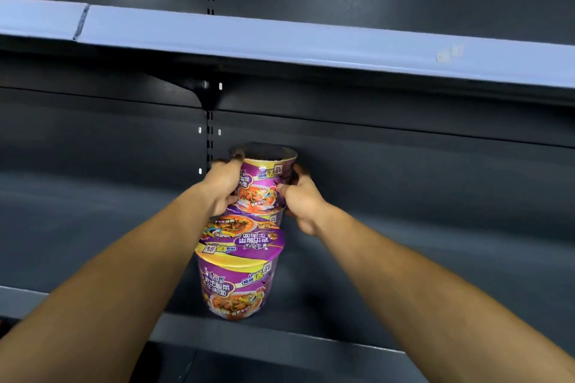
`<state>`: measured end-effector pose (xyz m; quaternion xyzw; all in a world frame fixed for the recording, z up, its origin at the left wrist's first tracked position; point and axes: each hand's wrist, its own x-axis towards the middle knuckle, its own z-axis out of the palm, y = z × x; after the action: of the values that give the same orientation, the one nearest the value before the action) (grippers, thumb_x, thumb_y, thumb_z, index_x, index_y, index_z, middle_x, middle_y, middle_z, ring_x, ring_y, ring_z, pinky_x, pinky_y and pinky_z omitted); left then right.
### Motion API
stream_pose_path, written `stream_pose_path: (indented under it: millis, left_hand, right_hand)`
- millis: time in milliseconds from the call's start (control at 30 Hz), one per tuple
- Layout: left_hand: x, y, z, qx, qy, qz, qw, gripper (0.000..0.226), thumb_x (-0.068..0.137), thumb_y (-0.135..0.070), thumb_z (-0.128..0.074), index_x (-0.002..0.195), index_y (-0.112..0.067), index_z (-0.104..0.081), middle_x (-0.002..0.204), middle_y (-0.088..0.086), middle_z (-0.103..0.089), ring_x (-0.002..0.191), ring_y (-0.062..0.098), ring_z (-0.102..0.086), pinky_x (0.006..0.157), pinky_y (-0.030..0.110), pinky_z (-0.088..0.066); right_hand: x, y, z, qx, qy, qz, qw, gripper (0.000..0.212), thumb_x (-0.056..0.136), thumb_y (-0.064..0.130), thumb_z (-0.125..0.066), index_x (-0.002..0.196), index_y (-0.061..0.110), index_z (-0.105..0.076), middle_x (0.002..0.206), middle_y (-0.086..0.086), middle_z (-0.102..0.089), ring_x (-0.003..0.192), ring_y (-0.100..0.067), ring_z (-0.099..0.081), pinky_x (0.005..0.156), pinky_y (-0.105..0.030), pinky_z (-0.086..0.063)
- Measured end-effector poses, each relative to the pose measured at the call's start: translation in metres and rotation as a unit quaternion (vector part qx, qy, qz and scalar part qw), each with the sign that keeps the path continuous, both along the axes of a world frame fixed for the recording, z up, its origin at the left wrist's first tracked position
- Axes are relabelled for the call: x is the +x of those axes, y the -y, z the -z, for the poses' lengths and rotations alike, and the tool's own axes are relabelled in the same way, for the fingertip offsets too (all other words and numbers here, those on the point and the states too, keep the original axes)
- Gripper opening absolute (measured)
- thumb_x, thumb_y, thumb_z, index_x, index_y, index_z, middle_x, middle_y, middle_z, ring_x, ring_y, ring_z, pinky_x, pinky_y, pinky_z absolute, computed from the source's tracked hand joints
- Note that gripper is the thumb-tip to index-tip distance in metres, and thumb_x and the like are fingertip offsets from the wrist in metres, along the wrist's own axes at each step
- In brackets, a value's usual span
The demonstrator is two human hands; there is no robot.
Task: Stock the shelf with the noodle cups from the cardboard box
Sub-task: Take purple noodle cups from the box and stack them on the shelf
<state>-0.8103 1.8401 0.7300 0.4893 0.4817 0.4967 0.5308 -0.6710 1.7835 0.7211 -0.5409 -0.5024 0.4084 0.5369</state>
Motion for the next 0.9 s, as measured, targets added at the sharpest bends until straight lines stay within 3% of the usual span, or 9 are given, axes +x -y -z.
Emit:
stream_pose_path:
  millis: [100, 267, 433, 500, 600, 667, 733, 800, 900]
  left_hand:
    - [0.002, 0.004, 0.0, 0.0, 0.004, -0.001, 1.0, 0.046, 0.095, -0.05, -0.045, 0.12, -0.012, -0.048, 0.103, 0.008, -0.067, 0.092, 0.021, -0.064, 0.077, 0.036, -0.053]
    - [0.003, 0.012, -0.006, 0.001, -0.016, -0.014, 1.0, 0.043, 0.096, -0.047, -0.045, 0.118, -0.01, -0.049, 0.091, 0.005, -0.062, 0.081, 0.016, -0.058, 0.076, 0.035, -0.05]
    - [0.006, 0.019, -0.011, -0.006, -0.035, -0.031, 0.999, 0.042, 0.098, -0.052, -0.038, 0.106, -0.012, -0.052, 0.091, 0.005, -0.063, 0.082, 0.016, -0.059, 0.077, 0.031, -0.049]
    - [0.007, 0.026, -0.014, -0.001, -0.051, -0.039, 0.998, 0.039, 0.099, -0.048, -0.036, 0.097, -0.013, -0.053, 0.084, 0.004, -0.063, 0.074, 0.015, -0.059, 0.068, 0.028, -0.049]
    - [0.009, 0.039, -0.016, 0.008, -0.075, -0.056, 0.996, 0.036, 0.1, -0.042, -0.036, 0.101, -0.011, -0.053, 0.079, 0.004, -0.063, 0.066, 0.015, -0.058, 0.055, 0.025, -0.043]
    - [0.008, 0.054, -0.016, 0.01, -0.099, -0.062, 0.993, 0.043, 0.098, -0.046, -0.038, 0.107, -0.007, -0.055, 0.088, 0.007, -0.067, 0.073, 0.02, -0.063, 0.062, 0.028, -0.048]
    - [0.006, 0.068, -0.011, 0.011, -0.14, -0.083, 0.987, 0.048, 0.092, -0.048, -0.043, 0.112, -0.007, -0.058, 0.099, 0.011, -0.068, 0.085, 0.028, -0.066, 0.075, 0.034, -0.053]
    - [0.008, 0.086, -0.003, 0.034, -0.176, -0.094, 0.979, 0.032, 0.089, -0.035, -0.05, 0.094, -0.007, -0.064, 0.092, 0.012, -0.069, 0.083, 0.033, -0.067, 0.07, 0.036, -0.056]
    - [0.023, 0.126, -0.001, 0.073, -0.209, -0.045, 0.974, 0.02, 0.087, -0.015, -0.054, 0.067, -0.013, -0.058, 0.069, 0.01, -0.062, 0.064, 0.027, -0.064, 0.061, 0.032, -0.056]
  right_hand:
    - [-0.001, 0.0, 0.001, -0.006, 0.007, -0.001, 1.0, 0.048, 0.096, 0.006, -0.048, 0.139, 0.021, -0.032, 0.125, -0.009, -0.058, 0.091, -0.016, -0.061, 0.07, -0.031, -0.053]
    - [-0.003, 0.004, 0.001, -0.018, 0.012, -0.003, 1.0, 0.047, 0.095, 0.007, -0.05, 0.136, 0.022, -0.035, 0.124, -0.009, -0.059, 0.099, -0.021, -0.063, 0.08, -0.038, -0.055]
    - [-0.007, 0.012, -0.004, -0.03, 0.005, 0.003, 1.0, 0.041, 0.094, 0.009, -0.052, 0.132, 0.016, -0.038, 0.119, -0.01, -0.061, 0.086, -0.016, -0.062, 0.068, -0.03, -0.052]
    - [-0.01, 0.02, -0.008, -0.032, 0.003, 0.012, 0.999, 0.042, 0.094, 0.009, -0.052, 0.133, 0.013, -0.037, 0.118, -0.012, -0.062, 0.083, -0.017, -0.063, 0.065, -0.03, -0.052]
    - [-0.008, 0.036, -0.011, -0.036, 0.006, 0.027, 0.999, 0.045, 0.096, 0.009, -0.048, 0.138, 0.01, -0.033, 0.113, -0.01, -0.062, 0.075, -0.01, -0.057, 0.057, -0.025, -0.043]
    - [-0.003, 0.05, -0.011, -0.046, 0.014, 0.035, 0.998, 0.03, 0.098, 0.011, -0.046, 0.128, 0.012, -0.042, 0.092, -0.002, -0.058, 0.07, -0.008, -0.05, 0.056, -0.023, -0.039]
    - [0.006, 0.065, -0.008, -0.066, 0.013, 0.046, 0.997, 0.007, 0.098, 0.013, -0.045, 0.094, 0.017, -0.05, 0.075, 0.002, -0.051, 0.065, -0.009, -0.047, 0.058, -0.024, -0.038]
    - [0.019, 0.081, -0.004, -0.073, 0.024, 0.046, 0.996, 0.021, 0.098, 0.014, -0.045, 0.078, 0.019, -0.049, 0.073, 0.002, -0.054, 0.067, -0.011, -0.052, 0.06, -0.026, -0.042]
    - [0.039, 0.12, -0.002, -0.082, 0.022, 0.01, 0.996, 0.019, 0.098, 0.015, -0.047, 0.082, 0.02, -0.055, 0.077, 0.001, -0.06, 0.065, -0.009, -0.059, 0.059, -0.023, -0.046]
